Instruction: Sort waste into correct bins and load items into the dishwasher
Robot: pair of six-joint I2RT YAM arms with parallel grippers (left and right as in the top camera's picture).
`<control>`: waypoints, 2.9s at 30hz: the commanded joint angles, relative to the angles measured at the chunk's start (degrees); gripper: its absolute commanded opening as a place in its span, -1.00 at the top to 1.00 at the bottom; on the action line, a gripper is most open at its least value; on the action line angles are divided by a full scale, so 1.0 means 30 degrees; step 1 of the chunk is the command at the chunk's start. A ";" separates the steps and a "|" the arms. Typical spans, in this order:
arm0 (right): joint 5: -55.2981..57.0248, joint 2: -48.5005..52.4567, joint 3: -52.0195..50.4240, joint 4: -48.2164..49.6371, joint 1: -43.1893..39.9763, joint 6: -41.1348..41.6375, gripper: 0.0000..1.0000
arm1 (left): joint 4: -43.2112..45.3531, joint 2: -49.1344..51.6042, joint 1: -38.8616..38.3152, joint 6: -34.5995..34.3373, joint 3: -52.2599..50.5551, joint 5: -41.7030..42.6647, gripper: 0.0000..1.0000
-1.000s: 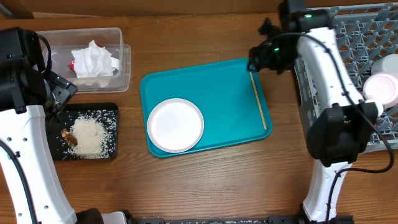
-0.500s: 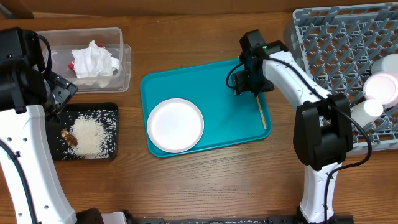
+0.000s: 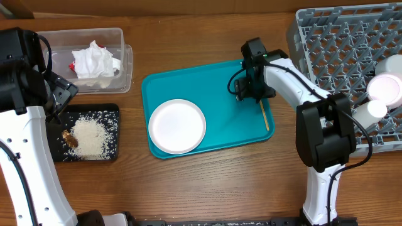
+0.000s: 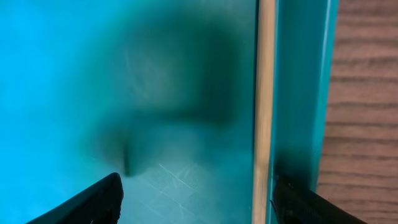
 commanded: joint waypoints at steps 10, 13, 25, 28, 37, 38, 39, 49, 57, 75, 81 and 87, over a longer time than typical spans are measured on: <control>0.0233 -0.0226 -0.1333 0.1158 0.0022 0.0525 -0.46 | -0.0036 0.0022 0.0000 -0.0459 -0.0029 -0.0255 -1.00; 0.0233 -0.0226 -0.2353 0.1865 0.0022 0.0525 -0.45 | -0.0036 0.0022 0.0000 -0.0459 -0.0029 -0.0255 -0.99; 0.0233 -0.0233 -0.1982 0.1239 0.0022 0.1035 0.67 | -0.0036 0.0029 0.0000 -0.0459 -0.0029 -0.0255 -0.99; 0.0248 -0.0233 -0.0714 0.0204 -0.0022 0.1020 0.91 | -0.0036 0.0029 0.0000 -0.0459 -0.0029 -0.0255 -1.00; 0.0510 -0.0255 0.6564 -0.5319 -0.0823 0.0087 0.92 | -0.0036 0.0022 0.0000 -0.0459 -0.0029 -0.0255 -1.00; 0.0860 -0.0270 0.7621 -0.6003 -0.1049 -0.0015 0.92 | -0.0036 0.0029 0.0000 -0.0459 -0.0029 -0.0255 -1.00; 0.1457 -0.0270 0.8867 -0.6768 -0.1355 -0.0015 0.92 | -0.0036 0.0022 0.0000 -0.0459 -0.0029 -0.0255 -1.00; 0.0874 -0.0262 1.3223 -0.8138 -0.5457 -0.3126 0.92 | -0.0036 0.0022 0.0000 -0.0459 -0.0029 -0.0255 -0.99; -0.3650 -0.0262 1.3012 -0.7082 -0.8990 -0.5319 0.92 | -0.0036 0.0022 0.0000 -0.0459 -0.0029 -0.0255 -0.99; -0.4991 0.0940 1.0593 -0.5399 -1.0411 -0.6994 0.84 | -0.0036 0.0029 0.0000 -0.0459 -0.0029 -0.0255 -0.99; -0.4998 0.1209 1.0542 -0.5413 -1.0411 -0.6987 0.83 | -0.0036 0.0022 0.0000 -0.0459 -0.0029 -0.0255 -1.00; -0.5268 0.1209 1.0542 -0.5486 -1.0375 -0.6929 0.55 | -0.0036 0.0022 0.0000 -0.0459 -0.0029 -0.0255 -1.00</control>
